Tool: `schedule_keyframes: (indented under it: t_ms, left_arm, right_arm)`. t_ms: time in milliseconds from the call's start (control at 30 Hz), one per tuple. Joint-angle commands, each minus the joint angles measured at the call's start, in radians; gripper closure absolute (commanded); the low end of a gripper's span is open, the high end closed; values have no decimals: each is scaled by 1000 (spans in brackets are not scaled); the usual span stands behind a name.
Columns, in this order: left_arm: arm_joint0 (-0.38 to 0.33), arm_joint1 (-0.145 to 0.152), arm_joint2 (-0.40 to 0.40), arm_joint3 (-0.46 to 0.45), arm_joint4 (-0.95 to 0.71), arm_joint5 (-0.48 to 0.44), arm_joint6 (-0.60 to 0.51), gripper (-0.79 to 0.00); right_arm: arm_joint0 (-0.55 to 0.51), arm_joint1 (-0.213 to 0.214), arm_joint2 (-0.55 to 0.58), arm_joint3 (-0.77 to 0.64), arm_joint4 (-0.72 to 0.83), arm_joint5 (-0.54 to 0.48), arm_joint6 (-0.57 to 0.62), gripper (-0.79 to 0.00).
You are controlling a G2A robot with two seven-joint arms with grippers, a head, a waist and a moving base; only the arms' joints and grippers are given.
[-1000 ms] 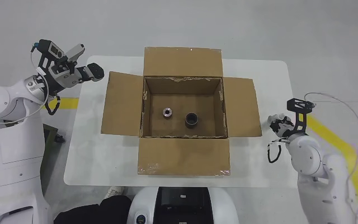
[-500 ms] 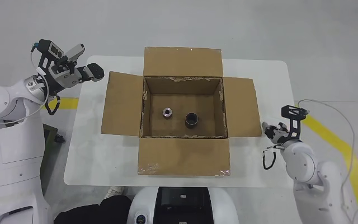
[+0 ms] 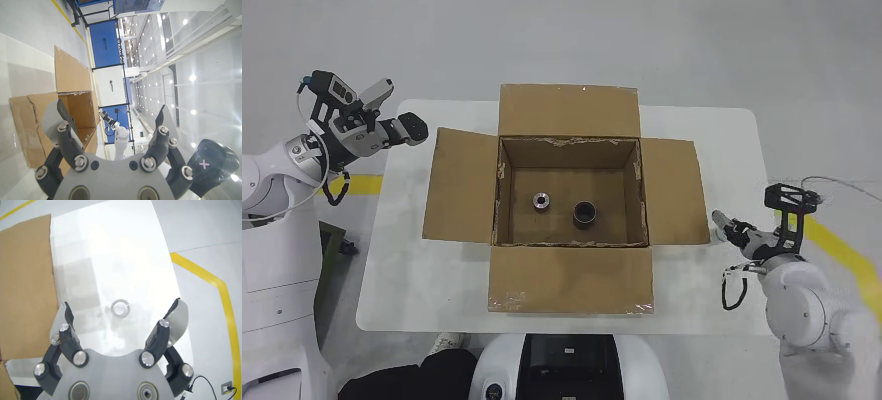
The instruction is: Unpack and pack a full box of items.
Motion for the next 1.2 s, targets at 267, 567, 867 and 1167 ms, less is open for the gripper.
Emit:
schedule_keyframes:
  t_ms: [267,567,867,1167]
  left_arm:
    - [0,0,0,0,0,0,0,-785]
    - [0,0,0,0,0,0,0,-785]
    - [0,0,0,0,0,0,0,-785]
    - [0,0,0,0,0,0,0,-785]
  right_arm:
    - [110,5,7,-77,-17,-57,91,-785]
    - [290,7,-80,-59,43,-129,160,-785]
    - [465,-3,-256,13,108,-163,174,-785]
    - [598,-19,-406,74,185,-199,181,-785]
